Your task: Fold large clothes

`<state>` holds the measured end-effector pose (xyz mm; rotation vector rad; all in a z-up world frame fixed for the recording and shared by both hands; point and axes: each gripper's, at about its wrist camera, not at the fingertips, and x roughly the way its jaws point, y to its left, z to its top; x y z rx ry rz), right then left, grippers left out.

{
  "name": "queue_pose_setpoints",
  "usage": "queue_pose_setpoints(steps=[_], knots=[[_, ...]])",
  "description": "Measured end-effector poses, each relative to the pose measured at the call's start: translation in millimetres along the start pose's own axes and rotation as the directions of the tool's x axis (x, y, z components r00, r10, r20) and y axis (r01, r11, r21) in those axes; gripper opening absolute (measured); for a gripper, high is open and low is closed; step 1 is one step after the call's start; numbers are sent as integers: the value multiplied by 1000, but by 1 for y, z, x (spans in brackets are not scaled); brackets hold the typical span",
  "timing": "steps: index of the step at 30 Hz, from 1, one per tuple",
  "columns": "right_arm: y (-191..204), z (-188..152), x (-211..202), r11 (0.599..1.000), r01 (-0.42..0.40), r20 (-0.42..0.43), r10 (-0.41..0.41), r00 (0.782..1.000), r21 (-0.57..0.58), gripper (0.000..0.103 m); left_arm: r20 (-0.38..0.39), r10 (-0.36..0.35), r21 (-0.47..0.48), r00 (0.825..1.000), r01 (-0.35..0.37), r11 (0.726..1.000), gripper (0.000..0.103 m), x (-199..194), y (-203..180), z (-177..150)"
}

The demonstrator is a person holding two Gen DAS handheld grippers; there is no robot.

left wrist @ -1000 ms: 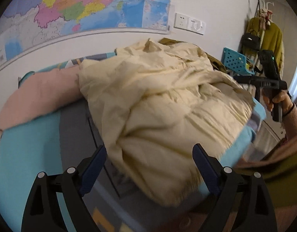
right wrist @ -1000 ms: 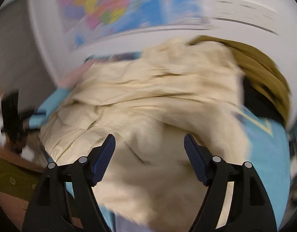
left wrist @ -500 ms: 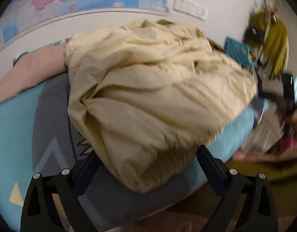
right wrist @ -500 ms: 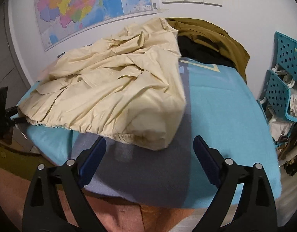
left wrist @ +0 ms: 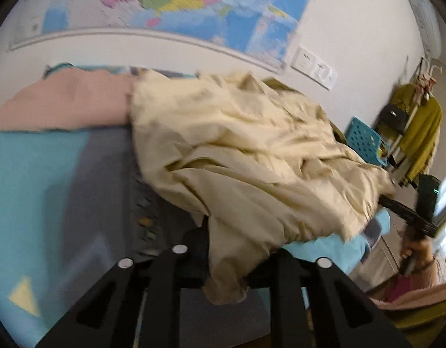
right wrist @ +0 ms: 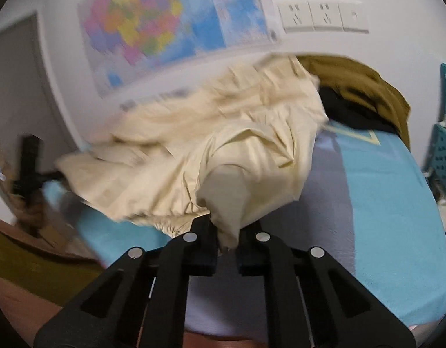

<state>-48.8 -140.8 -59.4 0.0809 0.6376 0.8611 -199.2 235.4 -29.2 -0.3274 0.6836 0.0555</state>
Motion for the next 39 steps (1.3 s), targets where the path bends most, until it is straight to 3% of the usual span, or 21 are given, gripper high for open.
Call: queue_pose_setpoints(steps=[2, 4, 6, 10, 12, 13, 14, 18, 20, 22, 23, 26, 28, 32, 33, 34, 36, 37, 38, 39], knots=[[9, 3, -26, 997, -73, 39, 73, 997, -5, 9, 25, 46, 4, 999, -46, 999, 7, -17, 10, 8], [12, -2, -36, 992, -125, 32, 125, 992, -3, 8, 30, 80, 12, 996, -81, 997, 7, -29, 20, 12], [10, -11, -23, 999, -42, -75, 40, 996, -24, 14, 2, 85, 60, 996, -85, 995, 11, -29, 21, 9], [-5, -28, 7, 998, 61, -268, -64, 961, -19, 53, -108, 170, 174, 979, -150, 973, 25, 2, 9, -7], [-5, -24, 0, 998, 50, -277, -58, 959, -37, 57, -122, 198, 195, 973, -172, 966, 33, 11, 5, -12], [-5, -20, -6, 997, 59, -272, -72, 960, -54, 65, -118, 196, 194, 974, -170, 966, 35, 12, 8, -13], [-3, -12, -16, 994, 61, -269, -82, 960, -87, 66, -114, 190, 190, 975, -166, 968, 36, 11, 9, -12], [2, 25, -55, 983, 66, -193, -99, 976, -171, 66, -76, 173, 207, 982, -154, 966, 42, 4, 9, -10], [-1, 44, -65, 986, 69, -132, -89, 987, -151, 67, -67, 175, 221, 982, -156, 963, 45, 5, 8, -10], [0, 64, -58, 992, 46, -76, -55, 996, -119, 67, -74, 171, 222, 982, -151, 963, 48, 9, 9, -10], [5, 75, -40, 997, -29, -72, 23, 997, -78, 62, -79, 175, 216, 981, -154, 964, 50, 12, 10, -9], [25, 85, 17, 988, -144, -159, 132, 978, -61, 56, -88, 175, 206, 981, -154, 966, 52, 18, 12, -10], [48, 79, 72, 972, -230, -271, 211, 939, -40, 54, -87, 179, 218, 980, -156, 963, 53, 20, 12, -12], [71, 66, 146, 982, -189, -391, 174, 904, 0, 58, -89, 187, 247, 978, -160, 956, 56, 25, 9, -16], [76, 65, 157, 985, -172, -395, 156, 906, -7, 62, -89, 185, 246, 979, -158, 956, 57, 26, 9, -17], [78, 63, 160, 986, -169, -395, 153, 906, -7, 73, -91, 181, 242, 979, -155, 958, 57, 26, 10, -17], [90, 60, 169, 987, -131, -412, 83, 908, -90, 75, -90, 179, 239, 980, -153, 959, 59, 27, 11, -17], [98, 56, 171, 978, -81, -408, -4, 913, -190, 66, -86, 186, 238, 979, -161, 958, 61, 28, 12, -17], [100, 51, 175, 965, -44, -405, -66, 912, -257, 47, -85, 192, 240, 978, -167, 956, 62, 29, 13, -17], [102, 48, 176, 949, -9, -399, -124, 908, -316, 41, -81, 190, 242, 979, -165, 956, 63, 29, 13, -18]])
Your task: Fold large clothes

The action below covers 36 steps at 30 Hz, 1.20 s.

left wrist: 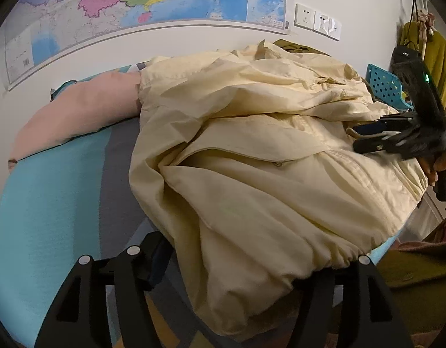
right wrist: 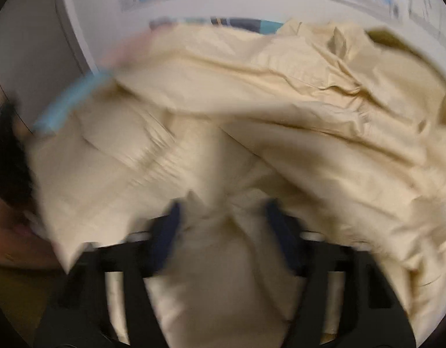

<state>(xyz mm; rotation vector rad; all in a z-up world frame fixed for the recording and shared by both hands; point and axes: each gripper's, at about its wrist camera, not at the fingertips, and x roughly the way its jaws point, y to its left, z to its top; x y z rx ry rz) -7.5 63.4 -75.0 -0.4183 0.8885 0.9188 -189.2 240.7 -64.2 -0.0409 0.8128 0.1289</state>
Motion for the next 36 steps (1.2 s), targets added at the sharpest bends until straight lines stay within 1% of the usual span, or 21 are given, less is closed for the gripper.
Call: queue_pose_setpoints(steps=[1, 2, 3, 6, 7, 8, 10, 12, 13, 14, 15, 17, 18, 19, 20, 21, 24, 27, 31, 33, 36], knots=[[-1, -2, 0, 1000, 10, 1, -10, 1000, -15, 36, 3, 0, 0, 1000, 0, 1000, 63, 0, -1, 0], [-5, -4, -1, 1000, 17, 1, -17, 1000, -8, 20, 5, -1, 1, 1000, 1, 1000, 64, 0, -1, 0], [-8, -4, -3, 999, 44, 5, -44, 999, -6, 17, 8, 1, 2, 1000, -1, 1000, 64, 0, -1, 0], [-12, -7, -6, 1000, 26, 8, -26, 1000, 18, 15, 13, -1, -3, 1000, 1, 1000, 64, 0, 0, -2], [-13, -7, -9, 999, 11, 12, -11, 1000, 34, 16, 15, -1, -4, 1000, 1, 1000, 64, 0, 0, -2], [-14, -4, -16, 998, -12, 27, 10, 1000, 65, 24, 17, -1, -6, 1000, 1, 1000, 64, 0, 1, -2], [-16, 0, -30, 991, -56, 84, 45, 995, 125, 31, 19, 1, -13, 1000, -1, 1000, 64, 0, 1, -2], [-1, 3, -39, 976, -199, 109, 188, 976, 92, 33, 22, 3, -12, 1000, -3, 1000, 65, 0, 1, -2], [10, 0, -38, 966, -250, 79, 245, 966, 70, 43, 24, 6, -9, 1000, -6, 1000, 65, 0, 0, -3], [20, -4, -35, 968, -249, 51, 248, 968, 36, 55, 25, 11, -4, 1000, -11, 1000, 65, 0, 0, -3], [29, -7, -32, 975, -221, 23, 220, 975, 4, 60, 25, 14, -1, 1000, -14, 1000, 65, 0, 0, -3], [36, -14, -19, 985, -172, -27, 172, 985, -20, 61, 26, 19, 3, 999, -19, 1000, 65, 0, -1, -3], [32, -17, -12, 982, -191, -37, 191, 981, 8, 58, 27, 21, 3, 999, -21, 1000, 65, 0, -1, -3], [30, -19, -12, 984, -176, -21, 176, 984, 7, 40, 28, 23, -1, 999, -23, 1000, 65, 0, -1, -3], [31, -19, -14, 988, -158, -13, 158, 987, 2, 15, 29, 24, -3, 999, -24, 1000, 65, 0, -1, -3], [27, -18, -17, 988, -152, -5, 152, 988, 14, 6, 30, 27, -5, 999, -27, 1000, 65, 0, 0, -4], [20, -19, -34, 989, -147, 40, 147, 988, 12, 3, 27, 43, -6, 999, -42, 999, 65, 0, -2, -4], [7, -21, -55, 997, -77, 97, 74, 993, 25, 2, 26, 61, -8, 998, -61, 998, 65, -1, 1, -4], [5, -21, -38, 1000, -11, 79, 10, 997, 18, 3, 27, 72, 4, 997, -72, 997, 67, 1, -1, -4], [6, -28, -19, 998, -50, 49, 49, 998, 37, 3, 24, 77, 13, 997, -77, 997, 67, 0, -1, -5], [-2, -36, -30, 995, -83, 71, 78, 994, 64, 6, 22, 40, 21, 999, -40, 999, 67, -8, 6, -11]])
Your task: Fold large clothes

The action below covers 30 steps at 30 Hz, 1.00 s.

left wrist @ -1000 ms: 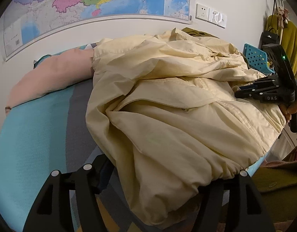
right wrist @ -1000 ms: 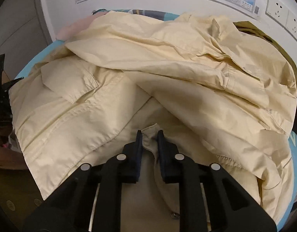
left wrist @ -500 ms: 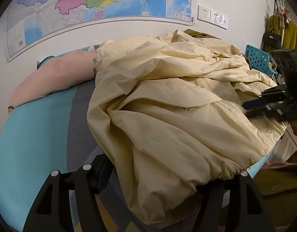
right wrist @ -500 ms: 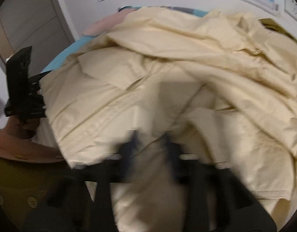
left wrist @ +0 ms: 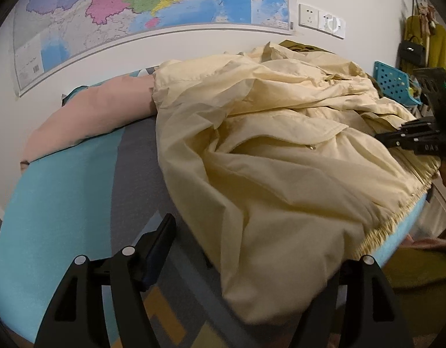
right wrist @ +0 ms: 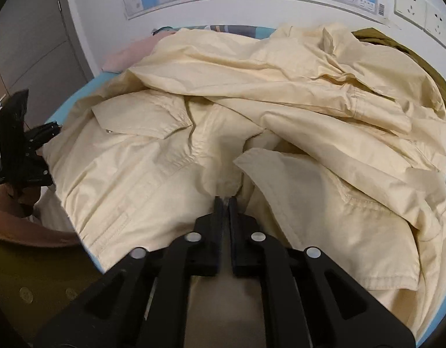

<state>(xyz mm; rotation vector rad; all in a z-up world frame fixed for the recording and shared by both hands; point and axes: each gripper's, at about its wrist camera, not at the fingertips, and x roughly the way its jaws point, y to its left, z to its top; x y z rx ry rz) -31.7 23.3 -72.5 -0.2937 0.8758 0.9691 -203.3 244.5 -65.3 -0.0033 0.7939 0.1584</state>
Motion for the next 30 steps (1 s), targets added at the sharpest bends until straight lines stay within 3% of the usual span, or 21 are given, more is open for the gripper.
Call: queue_pose_setpoints(steps=[2, 3, 5, 9, 12, 15, 16, 19, 21, 25, 27, 30], knots=[[-7, -5, -16, 1000, -22, 25, 22, 999, 19, 11, 10, -87, -11, 996, 87, 996, 70, -11, 8, -7], [-12, -8, -28, 999, -33, 46, 32, 998, 36, 15, 20, -159, -15, 987, 159, 987, 72, -19, 12, -11], [-22, -14, -46, 996, -58, 73, 53, 996, 69, 28, 62, -231, -2, 971, 232, 973, 78, -35, 16, -16], [-40, -21, -80, 989, -70, 161, 49, 986, 129, 34, 203, -345, 1, 916, 352, 936, 88, -71, 27, -12], [-57, -28, -91, 981, -63, 200, 26, 979, 181, 36, 208, -302, -64, 930, 321, 945, 89, -63, 37, 4], [-68, -37, -71, 982, 26, 107, -47, 993, 189, 33, 126, -259, -119, 957, 274, 954, 86, -34, 38, 16], [-72, -43, -59, 979, 44, 72, -59, 996, 198, 28, 67, -243, -131, 968, 250, 959, 80, -18, 33, 19], [-75, -49, -58, 976, 24, 92, -45, 995, 216, 27, -53, -169, -79, 984, 165, 983, 75, 8, 14, 15], [-77, -48, -71, 974, 14, 118, -41, 992, 225, 30, -46, -102, -10, 994, 102, 995, 73, 5, 0, 12], [-82, -51, -110, 973, -42, 227, -11, 974, 225, 40, -37, -127, -69, 991, 124, 990, 84, -7, 12, 15], [-97, -57, -131, 960, -45, 282, -37, 959, 276, 48, -29, -162, -108, 986, 158, 981, 86, -12, 21, 16], [-122, -71, -145, 930, -25, 294, -91, 952, 367, 73, -33, -208, -139, 978, 202, 969, 90, -9, 21, 21]])
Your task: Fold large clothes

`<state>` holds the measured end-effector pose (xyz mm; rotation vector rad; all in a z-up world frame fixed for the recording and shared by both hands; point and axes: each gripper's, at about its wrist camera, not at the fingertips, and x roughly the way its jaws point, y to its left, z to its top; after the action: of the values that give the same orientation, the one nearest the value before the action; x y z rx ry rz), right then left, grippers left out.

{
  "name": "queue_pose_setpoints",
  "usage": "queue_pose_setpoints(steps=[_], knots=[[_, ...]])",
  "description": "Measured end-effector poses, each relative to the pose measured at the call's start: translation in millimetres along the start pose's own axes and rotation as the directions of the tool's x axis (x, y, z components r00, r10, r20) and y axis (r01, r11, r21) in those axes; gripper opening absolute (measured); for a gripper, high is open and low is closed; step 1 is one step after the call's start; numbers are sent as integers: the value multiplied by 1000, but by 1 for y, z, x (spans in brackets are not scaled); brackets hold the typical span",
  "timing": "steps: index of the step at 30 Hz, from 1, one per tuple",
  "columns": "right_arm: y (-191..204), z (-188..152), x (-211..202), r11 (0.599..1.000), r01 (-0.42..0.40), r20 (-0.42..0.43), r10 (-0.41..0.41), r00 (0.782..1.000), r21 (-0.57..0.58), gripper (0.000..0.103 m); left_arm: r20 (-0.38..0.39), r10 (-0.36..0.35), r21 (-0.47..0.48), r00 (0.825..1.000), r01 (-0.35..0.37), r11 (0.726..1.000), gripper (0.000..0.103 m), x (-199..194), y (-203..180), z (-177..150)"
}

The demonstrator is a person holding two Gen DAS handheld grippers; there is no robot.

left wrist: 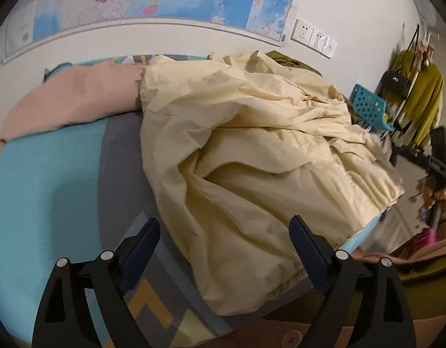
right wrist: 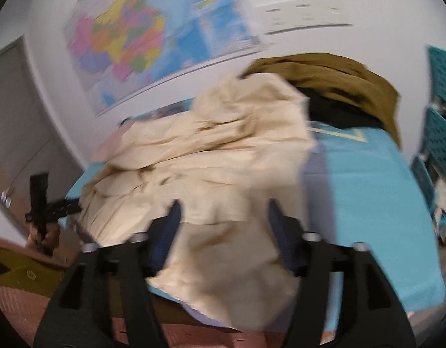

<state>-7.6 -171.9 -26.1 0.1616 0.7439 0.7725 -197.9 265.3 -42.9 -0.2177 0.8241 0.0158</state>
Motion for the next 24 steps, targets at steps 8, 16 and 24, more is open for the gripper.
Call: queue_pose_setpoints(steps=[8, 16, 24], knots=[[-39, -35, 31, 983, -56, -157, 84, 984, 173, 86, -106, -159, -36, 982, 156, 987, 96, 29, -11, 9], [-20, -37, 48, 955, -249, -169, 275, 946, 161, 64, -101, -146, -93, 984, 137, 986, 50, 29, -11, 8], [-32, -41, 48, 877, -367, -92, 412, 907, 312, 59, -93, -235, -194, 968, 214, 957, 73, 27, 2, 8]])
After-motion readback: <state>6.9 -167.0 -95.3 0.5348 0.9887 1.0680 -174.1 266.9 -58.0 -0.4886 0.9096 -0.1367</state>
